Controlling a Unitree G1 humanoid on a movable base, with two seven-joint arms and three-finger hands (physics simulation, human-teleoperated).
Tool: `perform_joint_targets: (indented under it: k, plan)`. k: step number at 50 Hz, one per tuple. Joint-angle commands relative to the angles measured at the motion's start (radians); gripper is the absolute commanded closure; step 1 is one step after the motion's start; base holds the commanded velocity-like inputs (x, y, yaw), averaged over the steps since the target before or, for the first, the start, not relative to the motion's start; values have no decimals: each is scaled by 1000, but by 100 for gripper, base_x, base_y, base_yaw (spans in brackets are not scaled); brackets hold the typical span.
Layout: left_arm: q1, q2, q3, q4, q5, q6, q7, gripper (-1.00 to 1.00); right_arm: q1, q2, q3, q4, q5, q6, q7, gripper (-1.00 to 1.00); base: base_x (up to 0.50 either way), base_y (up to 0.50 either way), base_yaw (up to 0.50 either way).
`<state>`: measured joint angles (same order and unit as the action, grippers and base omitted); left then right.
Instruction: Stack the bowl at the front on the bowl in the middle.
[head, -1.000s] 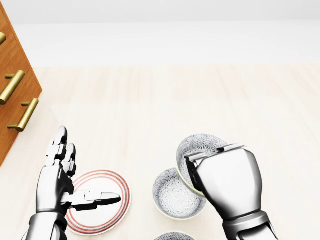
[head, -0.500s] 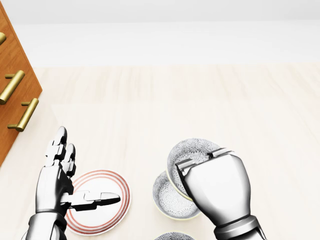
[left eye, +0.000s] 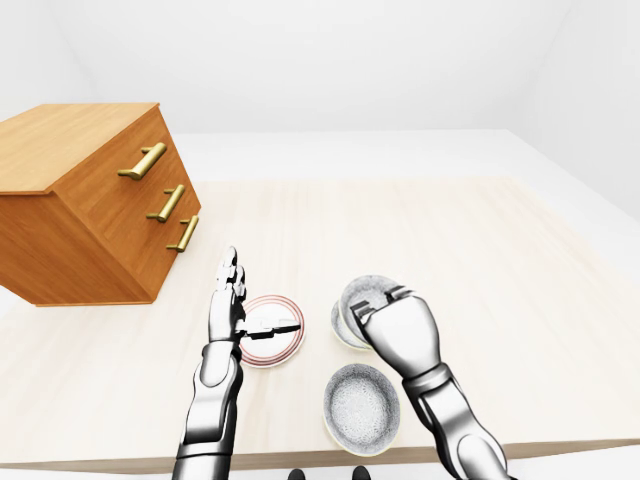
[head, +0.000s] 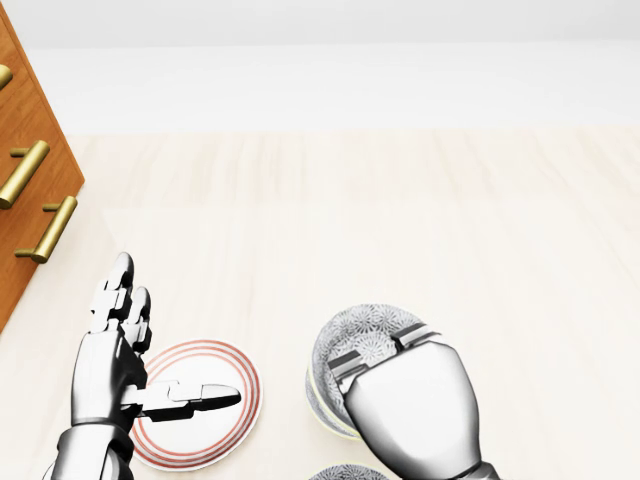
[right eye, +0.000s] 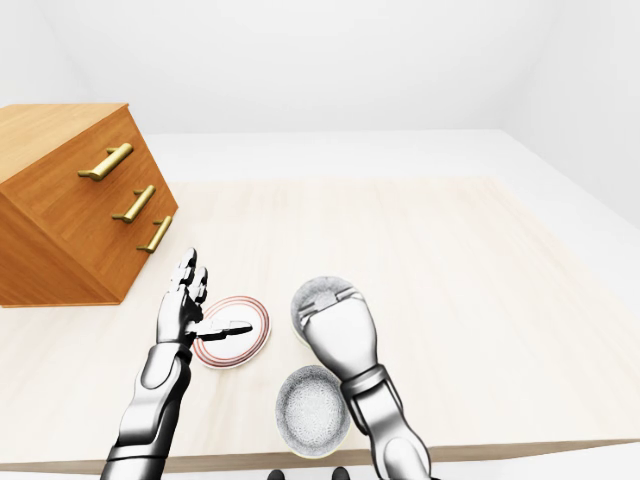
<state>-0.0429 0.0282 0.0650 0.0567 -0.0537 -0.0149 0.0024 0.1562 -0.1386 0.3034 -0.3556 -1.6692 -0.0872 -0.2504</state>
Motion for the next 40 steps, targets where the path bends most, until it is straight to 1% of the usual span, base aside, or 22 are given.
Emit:
perform_joint_targets:
  k: [1, 2, 3, 14, 16, 19, 20, 21, 22, 23, 25, 30, 31, 34, 35, 40]
  plan:
    - [3, 0, 0, -4, 0, 1, -1, -100, 10, -3, 38, 4, 52, 0, -40, 100, 0, 0, 0]
    - [0, 1, 2, 0, -1, -1, -2, -100, 8, -3, 39, 10, 52, 0, -41, 100, 0, 0, 0]
    - [1, 1, 1, -5, -1, 4, -1, -100, 6, -2, 40, 13, 51, 0, -43, 100, 0, 0, 0]
    - [-10, 2, 4, 27, -2, -16, -1, -100, -15, 4, 44, 44, 55, 0, -54, 100, 0, 0, 0]
    - [-6, 1, 1, 14, -1, -6, 0, -100, -23, 8, 42, 51, 59, 0, -52, 100, 0, 0, 0]
    - [-4, 1, 1, 6, -1, 0, 1, -100, -29, 10, 40, 55, 63, 0, -51, 100, 0, 0, 0]
    - [-7, 1, 2, 16, -1, -7, 0, -100, -29, 10, 39, 55, 64, 0, -50, 100, 0, 0, 0]
    - [-8, 1, 2, 20, -1, -10, 0, -100, -28, 10, 38, 54, 66, 0, -48, 100, 0, 0, 0]
    - [-8, 1, 2, 18, -2, -9, 0, -100, -28, 9, 35, 50, 72, 0, -44, 100, 0, 0, 0]
    - [-5, 1, 1, 9, -2, -2, 0, -100, -28, 10, 34, 49, 74, 0, -42, 100, 0, 0, 0]
    - [-5, 1, 1, 11, -1, -4, 1, -100, -27, 10, 33, 49, 73, 0, -43, 100, 0, 0, 0]
    - [0, 1, 0, 0, -1, 2, 0, -100, -22, 12, 34, 59, 75, 0, -53, 100, 0, 0, 0]
    - [-1, 1, 1, 5, -1, -3, 0, -100, -22, 11, 34, 59, 78, 0, -52, 100, 0, 0, 0]
    - [-1, 1, 1, 4, -1, -1, 0, -100, -23, 12, 34, 65, 79, 0, -56, 100, 0, 0, 0]
    - [-2, 1, 2, 9, -1, -5, 0, -100, -21, 12, 35, 65, 79, 0, -58, 100, 0, 0, 0]
    - [-1, 0, 1, 1, 0, 2, 2, -100, -16, 10, 38, 62, 81, 0, -57, 100, 0, 0, 0]
